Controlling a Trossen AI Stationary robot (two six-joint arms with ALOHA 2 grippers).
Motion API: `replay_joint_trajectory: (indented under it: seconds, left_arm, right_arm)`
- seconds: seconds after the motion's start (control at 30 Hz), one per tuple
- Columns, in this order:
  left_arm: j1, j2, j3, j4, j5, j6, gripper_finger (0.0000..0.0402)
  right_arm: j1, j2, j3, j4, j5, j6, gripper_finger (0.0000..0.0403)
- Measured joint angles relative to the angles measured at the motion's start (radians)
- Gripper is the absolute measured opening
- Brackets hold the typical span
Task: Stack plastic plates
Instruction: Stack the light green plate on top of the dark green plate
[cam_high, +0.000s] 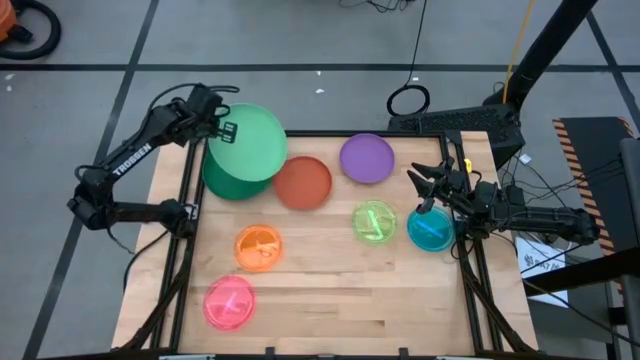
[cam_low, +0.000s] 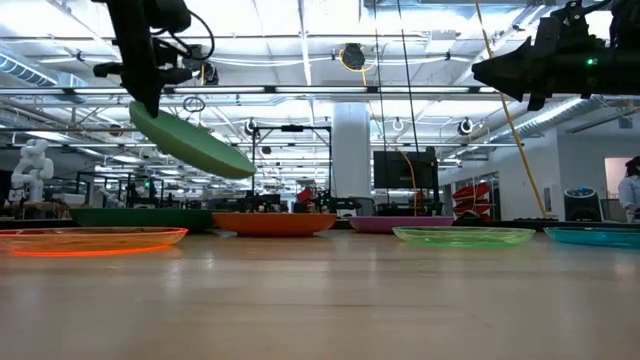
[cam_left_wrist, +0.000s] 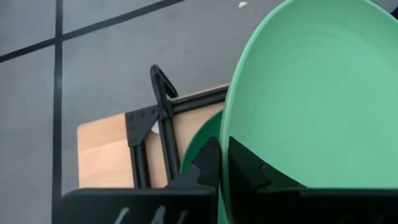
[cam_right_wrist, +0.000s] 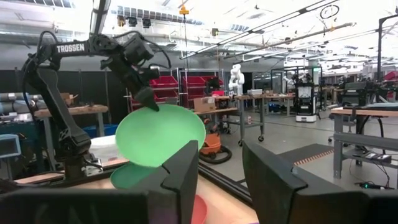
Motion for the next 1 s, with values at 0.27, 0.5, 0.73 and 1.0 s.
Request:
replay_joint_trajectory:
  seconds: [0.27,0.5,0.73,1.0]
  left_arm:
    - [-0.018,0.102,0.061,-0.156,-0.085,0.004,0.001]
    - [-0.041,0.144,0.062,-0.193,-0.171,-0.036,0.001]
    - [-0.042,0.144,0.062,-0.201,-0.174,-0.037,0.0014]
    - [-0.042,0.144,0.062,-0.201,-0.173,-0.033,0.0028]
  right_arm:
    - [0.0,0.0,0.0,0.001,0.0,0.003,0.0118]
    - [0.0,0.0,0.0,-0.002,-0.002,0.006,0.0118]
    - [0.0,0.0,0.0,-0.003,-0.002,0.002,0.0118]
    - [0.0,0.0,0.0,-0.003,-0.001,-0.001,0.0118]
